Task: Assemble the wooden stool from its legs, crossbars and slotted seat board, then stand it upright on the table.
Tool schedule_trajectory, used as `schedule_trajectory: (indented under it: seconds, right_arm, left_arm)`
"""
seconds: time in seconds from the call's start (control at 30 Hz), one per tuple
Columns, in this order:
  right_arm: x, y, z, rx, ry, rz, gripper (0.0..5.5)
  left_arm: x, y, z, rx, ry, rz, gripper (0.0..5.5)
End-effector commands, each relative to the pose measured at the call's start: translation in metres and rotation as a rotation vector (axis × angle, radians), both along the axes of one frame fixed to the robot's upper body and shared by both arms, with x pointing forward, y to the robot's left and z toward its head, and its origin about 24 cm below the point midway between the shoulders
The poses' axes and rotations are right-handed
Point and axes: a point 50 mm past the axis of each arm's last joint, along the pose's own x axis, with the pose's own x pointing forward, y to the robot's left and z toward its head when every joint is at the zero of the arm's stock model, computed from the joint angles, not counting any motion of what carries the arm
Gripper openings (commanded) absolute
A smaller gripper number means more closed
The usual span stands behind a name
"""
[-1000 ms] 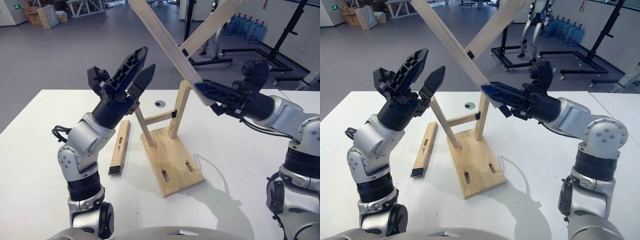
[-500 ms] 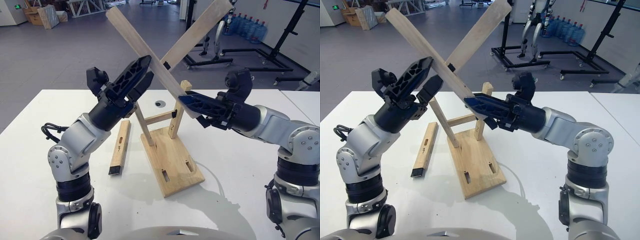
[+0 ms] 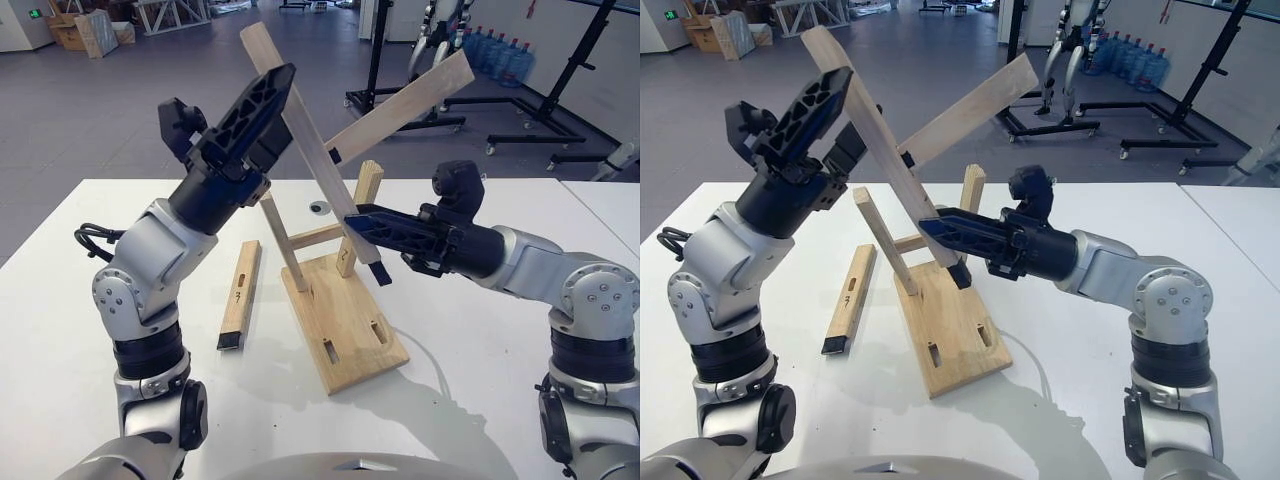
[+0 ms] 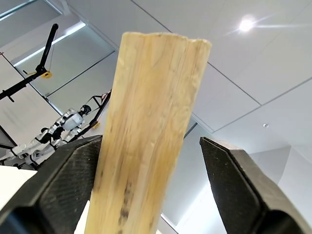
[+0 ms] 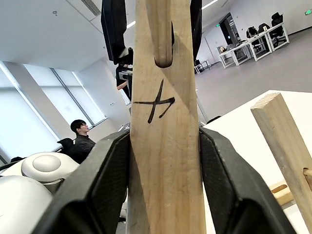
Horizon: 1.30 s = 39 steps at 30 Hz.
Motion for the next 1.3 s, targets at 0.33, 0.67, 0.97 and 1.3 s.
schedule_trajectory:
  seconds: [0.33,0.67,0.97,1.3]
  right_arm:
    - [-0.006,0.0,0.004,-0.002,-0.009,0.035,2.04]
    - [-0.009,0.005,-0.003,-0.024,0.02,0.061,2.04]
    - [-0.011,0.004,-0.005,-0.027,0.036,0.062,2.04]
    - [-0.013,0.005,-0.009,-0.049,0.03,0.074,2.04]
  left_arm:
    - [-0.001,0.008,-0.01,0.132,-0.003,0.007,3.57]
    - [-0.007,0.002,-0.011,0.172,-0.043,-0.043,3.57]
    - [-0.004,0.006,-0.005,0.155,-0.057,-0.018,3.57]
    - [-0.004,0.005,-0.006,0.153,-0.063,-0.04,3.57]
